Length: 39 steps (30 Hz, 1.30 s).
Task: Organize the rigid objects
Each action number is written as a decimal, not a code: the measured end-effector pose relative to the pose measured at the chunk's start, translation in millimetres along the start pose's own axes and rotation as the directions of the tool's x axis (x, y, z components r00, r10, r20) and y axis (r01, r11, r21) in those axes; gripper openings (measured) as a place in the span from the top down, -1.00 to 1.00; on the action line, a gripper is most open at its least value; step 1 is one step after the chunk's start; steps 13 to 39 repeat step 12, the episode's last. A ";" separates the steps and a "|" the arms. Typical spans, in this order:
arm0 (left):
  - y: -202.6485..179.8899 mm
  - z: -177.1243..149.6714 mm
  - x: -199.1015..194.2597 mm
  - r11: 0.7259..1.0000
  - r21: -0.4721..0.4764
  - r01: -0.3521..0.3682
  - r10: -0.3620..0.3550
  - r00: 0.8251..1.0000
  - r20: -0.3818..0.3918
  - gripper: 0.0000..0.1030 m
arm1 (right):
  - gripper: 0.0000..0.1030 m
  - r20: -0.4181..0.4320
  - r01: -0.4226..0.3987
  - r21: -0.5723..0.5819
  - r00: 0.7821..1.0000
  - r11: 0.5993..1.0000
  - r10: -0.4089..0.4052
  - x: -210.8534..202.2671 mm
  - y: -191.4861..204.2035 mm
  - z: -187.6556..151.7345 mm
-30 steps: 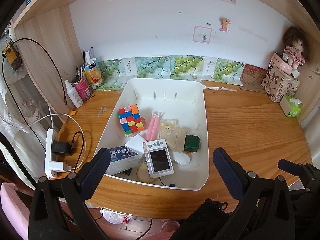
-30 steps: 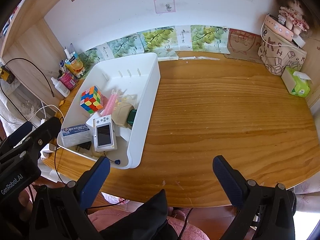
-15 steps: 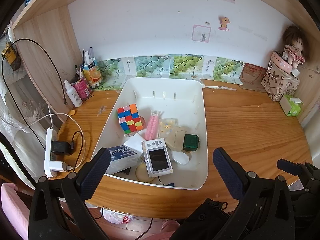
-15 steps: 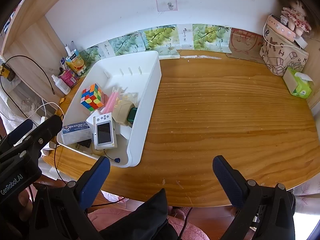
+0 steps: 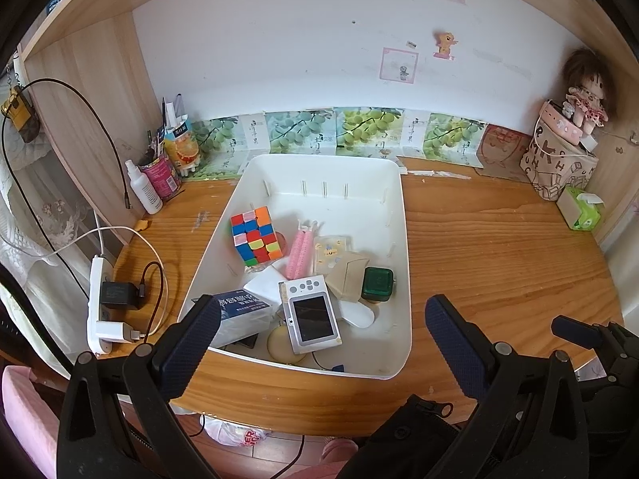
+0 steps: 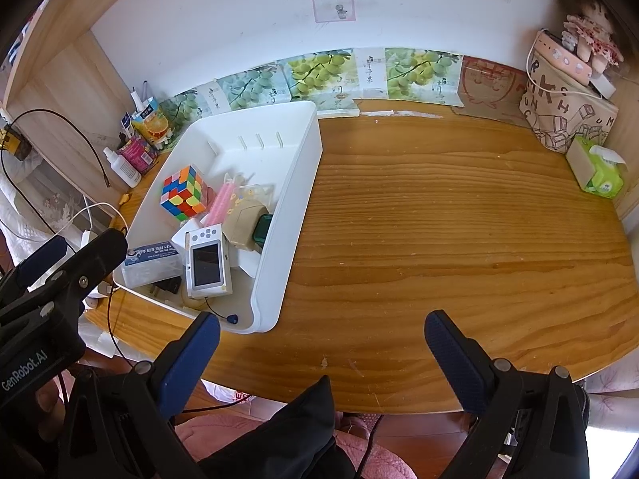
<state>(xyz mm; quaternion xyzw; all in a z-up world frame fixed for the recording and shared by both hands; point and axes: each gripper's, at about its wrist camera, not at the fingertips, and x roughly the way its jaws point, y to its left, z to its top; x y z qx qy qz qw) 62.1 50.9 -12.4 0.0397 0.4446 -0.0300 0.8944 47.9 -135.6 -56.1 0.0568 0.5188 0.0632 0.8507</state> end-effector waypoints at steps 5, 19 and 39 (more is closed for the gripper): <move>-0.4 -1.0 0.3 1.000 0.002 0.001 -0.001 1.000 0.000 -0.98 | -0.99 -0.001 0.000 0.001 1.000 1.000 0.000 0.4 1.6 -0.4; -1.1 -1.5 0.5 1.000 0.002 -0.001 0.001 1.000 -0.002 -0.98 | -0.99 -0.003 0.001 0.003 1.000 1.000 -0.001 0.6 3.0 -2.2; -1.1 -1.5 0.5 1.000 0.002 -0.001 0.001 1.000 -0.002 -0.98 | -0.99 -0.003 0.001 0.003 1.000 1.000 -0.001 0.6 3.0 -2.2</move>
